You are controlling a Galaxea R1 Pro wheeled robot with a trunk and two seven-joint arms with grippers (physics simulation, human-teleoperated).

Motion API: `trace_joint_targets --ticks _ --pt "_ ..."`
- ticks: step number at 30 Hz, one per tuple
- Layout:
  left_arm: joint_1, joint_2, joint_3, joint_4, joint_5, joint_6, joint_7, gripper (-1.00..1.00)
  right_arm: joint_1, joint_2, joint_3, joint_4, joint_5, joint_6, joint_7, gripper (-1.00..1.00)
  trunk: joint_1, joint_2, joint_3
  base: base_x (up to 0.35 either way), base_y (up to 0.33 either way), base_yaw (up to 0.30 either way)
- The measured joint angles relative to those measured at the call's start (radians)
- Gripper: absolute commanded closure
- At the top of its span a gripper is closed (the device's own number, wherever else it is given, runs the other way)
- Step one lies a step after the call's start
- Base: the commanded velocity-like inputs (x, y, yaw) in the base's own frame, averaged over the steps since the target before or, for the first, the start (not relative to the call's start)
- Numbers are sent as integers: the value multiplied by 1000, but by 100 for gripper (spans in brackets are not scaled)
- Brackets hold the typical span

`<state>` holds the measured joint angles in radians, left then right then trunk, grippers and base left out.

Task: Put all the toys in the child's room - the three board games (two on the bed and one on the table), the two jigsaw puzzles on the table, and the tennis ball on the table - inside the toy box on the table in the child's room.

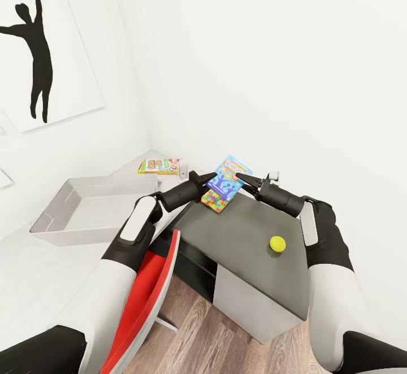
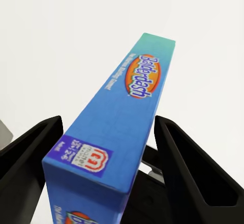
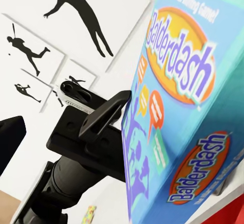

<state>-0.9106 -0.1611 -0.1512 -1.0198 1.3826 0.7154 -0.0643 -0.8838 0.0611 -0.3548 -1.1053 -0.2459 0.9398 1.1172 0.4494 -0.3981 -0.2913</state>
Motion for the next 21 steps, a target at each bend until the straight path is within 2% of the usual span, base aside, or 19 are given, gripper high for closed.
trace_joint_targets --ticks 12,13,16,21 --pt "0 -1 1 8 11 0 0 100 -2 2 1 0 6 -5 0 -100 0 0 0 0 0 0" --pt "0 -1 1 8 11 0 0 100 -2 3 1 0 6 -5 0 100 0 0 0 0 0 0" --pt "0 -2 1 8 21 0 0 100 -4 7 1 0 11 -10 7 100 0 0 0 0 0 0" --pt "0 -2 0 -14 16 1 0 100 -5 11 1 -1 9 -11 37 100 0 0 0 0 0 0"
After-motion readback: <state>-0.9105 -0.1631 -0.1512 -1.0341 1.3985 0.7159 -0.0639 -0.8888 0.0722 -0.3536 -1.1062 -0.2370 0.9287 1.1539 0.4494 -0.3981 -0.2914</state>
